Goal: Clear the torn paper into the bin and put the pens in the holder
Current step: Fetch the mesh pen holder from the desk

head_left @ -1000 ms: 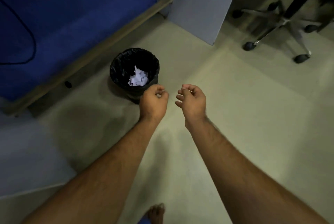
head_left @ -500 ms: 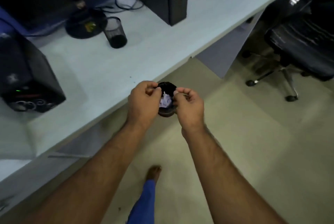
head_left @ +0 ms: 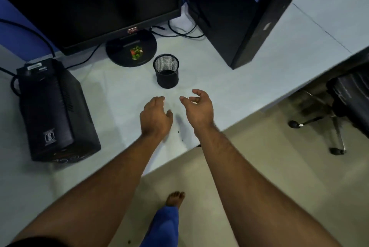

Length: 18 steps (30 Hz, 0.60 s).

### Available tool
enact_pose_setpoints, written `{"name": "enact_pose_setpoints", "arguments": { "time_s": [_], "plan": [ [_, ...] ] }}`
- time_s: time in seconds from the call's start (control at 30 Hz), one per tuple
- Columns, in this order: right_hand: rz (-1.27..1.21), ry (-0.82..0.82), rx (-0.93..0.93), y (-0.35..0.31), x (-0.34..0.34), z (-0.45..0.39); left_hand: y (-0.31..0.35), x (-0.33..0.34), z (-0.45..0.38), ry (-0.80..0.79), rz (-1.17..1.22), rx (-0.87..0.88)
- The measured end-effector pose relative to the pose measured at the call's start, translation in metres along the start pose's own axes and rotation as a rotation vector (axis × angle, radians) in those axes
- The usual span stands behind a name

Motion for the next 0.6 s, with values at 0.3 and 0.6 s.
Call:
{"name": "enact_pose_setpoints", "arguments": {
  "time_s": [0.3,0.6],
  "plan": [
    [0.221,-0.046,-0.101,-0.016,0.065,-0.091,-0.022,0.057,-0.035,0.013,-0.357,0.070],
    [0.109,-0.102,-0.257,-0.028,0.082,-0.111,-0.021,0.056,-0.038,-0.028,-0.391,0.055]
  ]
}}
Point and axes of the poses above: each hand's wrist, its own z-axis away from the middle knuckle, its own x-axis out of the palm, y = z × x, the point moved 6 cm from there along -z, towards the middle knuckle, and after that the axes turned 1 degree about -x, right-handed, at the moved point
